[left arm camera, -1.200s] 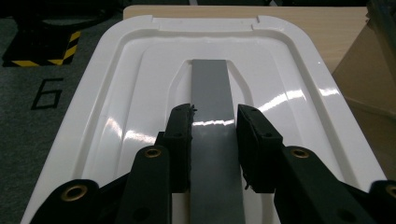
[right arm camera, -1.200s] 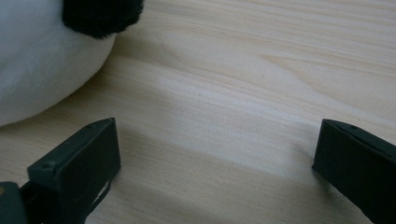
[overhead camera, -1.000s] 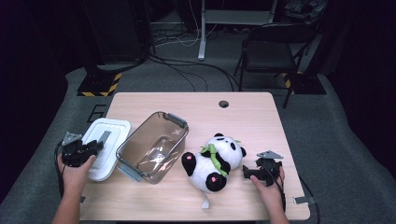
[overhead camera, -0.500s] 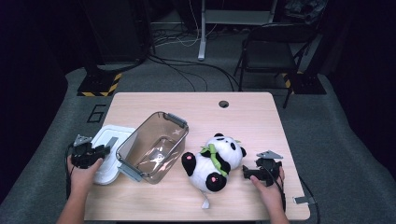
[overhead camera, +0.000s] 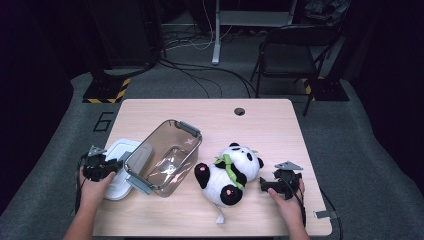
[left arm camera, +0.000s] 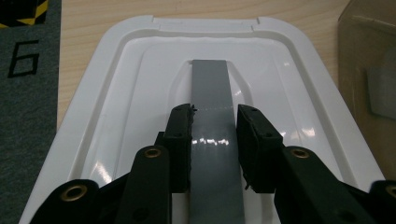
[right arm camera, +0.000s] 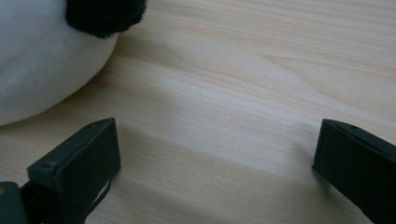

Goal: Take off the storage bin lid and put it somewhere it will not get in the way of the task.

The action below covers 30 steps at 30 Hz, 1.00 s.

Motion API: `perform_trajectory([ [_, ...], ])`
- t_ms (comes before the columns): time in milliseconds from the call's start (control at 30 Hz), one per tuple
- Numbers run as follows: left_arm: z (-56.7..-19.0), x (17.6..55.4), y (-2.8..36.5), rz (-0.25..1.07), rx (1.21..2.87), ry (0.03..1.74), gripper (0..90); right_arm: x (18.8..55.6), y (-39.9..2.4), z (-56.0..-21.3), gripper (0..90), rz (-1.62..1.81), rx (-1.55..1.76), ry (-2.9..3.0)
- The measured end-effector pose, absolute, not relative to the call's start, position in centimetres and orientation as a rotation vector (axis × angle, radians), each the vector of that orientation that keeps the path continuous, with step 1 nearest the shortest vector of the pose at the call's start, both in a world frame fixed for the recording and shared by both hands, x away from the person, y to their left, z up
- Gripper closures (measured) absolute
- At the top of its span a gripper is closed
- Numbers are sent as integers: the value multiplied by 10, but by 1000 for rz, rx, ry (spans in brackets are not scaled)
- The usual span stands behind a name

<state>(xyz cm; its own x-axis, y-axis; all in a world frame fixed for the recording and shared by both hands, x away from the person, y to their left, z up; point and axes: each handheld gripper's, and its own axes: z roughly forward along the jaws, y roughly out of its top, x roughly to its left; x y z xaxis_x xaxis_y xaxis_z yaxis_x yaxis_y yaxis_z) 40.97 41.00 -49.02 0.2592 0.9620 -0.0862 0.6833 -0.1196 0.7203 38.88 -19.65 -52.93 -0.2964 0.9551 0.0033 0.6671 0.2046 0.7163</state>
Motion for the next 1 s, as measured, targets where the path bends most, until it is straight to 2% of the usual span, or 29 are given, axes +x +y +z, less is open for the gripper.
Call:
perform_trajectory([
  [633,-503,414,409,502,1954,1514,660,389,-196,-529,0,865,1504,2040],
  [800,-496,411,407,533,1932,1499,610,389,-196,-529,0,863,1505,2039],
  [1000,-483,407,405,536,1917,1478,596,388,-196,-529,0,863,1506,2041],
])
